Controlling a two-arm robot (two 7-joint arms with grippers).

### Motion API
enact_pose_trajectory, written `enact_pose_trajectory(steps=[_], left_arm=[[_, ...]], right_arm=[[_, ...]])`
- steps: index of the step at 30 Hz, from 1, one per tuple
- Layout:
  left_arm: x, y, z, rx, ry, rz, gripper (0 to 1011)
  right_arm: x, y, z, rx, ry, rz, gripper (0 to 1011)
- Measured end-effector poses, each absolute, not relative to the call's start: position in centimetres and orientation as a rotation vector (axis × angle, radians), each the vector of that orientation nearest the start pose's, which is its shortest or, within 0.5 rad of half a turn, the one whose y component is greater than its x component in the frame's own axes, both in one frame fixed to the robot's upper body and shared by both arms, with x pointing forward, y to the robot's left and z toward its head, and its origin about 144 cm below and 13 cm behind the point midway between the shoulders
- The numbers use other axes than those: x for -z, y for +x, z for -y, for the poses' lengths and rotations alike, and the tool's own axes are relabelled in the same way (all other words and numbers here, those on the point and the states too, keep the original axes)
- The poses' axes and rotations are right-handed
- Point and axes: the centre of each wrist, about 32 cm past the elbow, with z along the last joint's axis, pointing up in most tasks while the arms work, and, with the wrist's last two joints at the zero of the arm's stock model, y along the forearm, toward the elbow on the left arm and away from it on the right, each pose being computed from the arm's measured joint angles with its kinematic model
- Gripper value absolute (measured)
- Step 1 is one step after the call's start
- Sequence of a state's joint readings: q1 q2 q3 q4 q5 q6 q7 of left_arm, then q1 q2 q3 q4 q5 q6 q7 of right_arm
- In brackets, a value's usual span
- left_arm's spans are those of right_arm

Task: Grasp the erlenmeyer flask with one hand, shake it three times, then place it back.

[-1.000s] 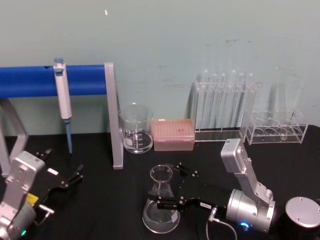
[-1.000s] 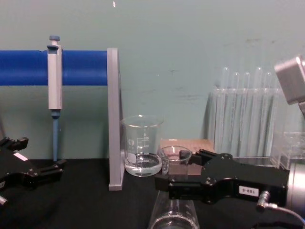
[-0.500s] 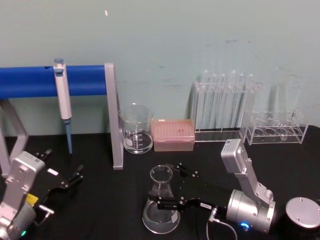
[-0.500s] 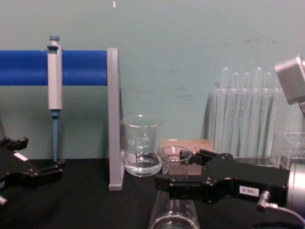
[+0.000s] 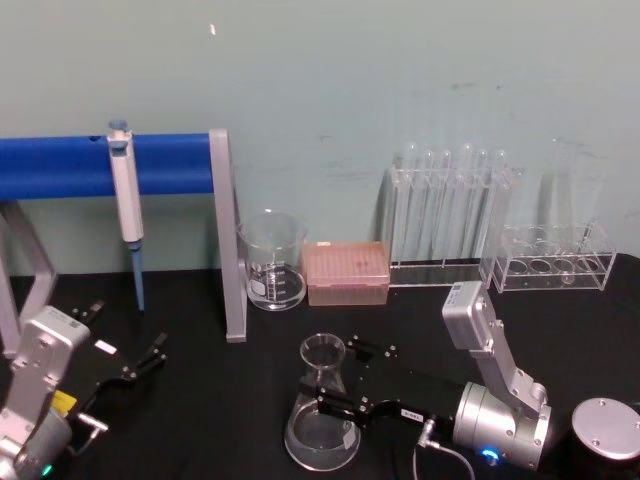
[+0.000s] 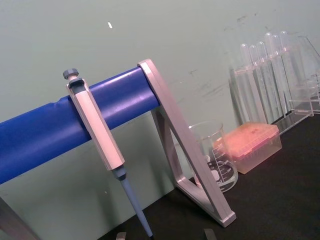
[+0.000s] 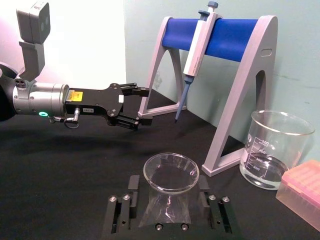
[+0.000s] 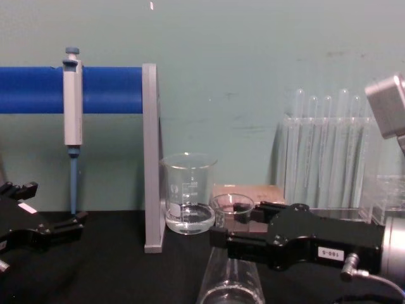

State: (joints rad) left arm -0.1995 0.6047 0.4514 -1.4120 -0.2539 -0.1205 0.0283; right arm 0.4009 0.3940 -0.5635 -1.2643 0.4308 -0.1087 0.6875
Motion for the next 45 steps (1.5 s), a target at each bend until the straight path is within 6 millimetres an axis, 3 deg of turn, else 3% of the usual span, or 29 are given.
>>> enact_pose_trajectory(steps=[7, 10, 45], left_arm=[[-113.98, 48.86, -30.96, -1.248, 0.304, 0.285, 1001], [-113.98, 48.86, -30.97, -1.248, 0.305, 0.285, 1001], [-113.98, 48.86, -30.97, -1.248, 0.304, 0.285, 1001]], right_arm=[[-115.06, 54.01, 22.54, 0.506, -0.094, 0.051, 508], [-115.06, 54.01, 22.54, 0.505, -0.094, 0.051, 452], [-115.17, 53.88, 22.54, 0.503, -0.07, 0.043, 449]])
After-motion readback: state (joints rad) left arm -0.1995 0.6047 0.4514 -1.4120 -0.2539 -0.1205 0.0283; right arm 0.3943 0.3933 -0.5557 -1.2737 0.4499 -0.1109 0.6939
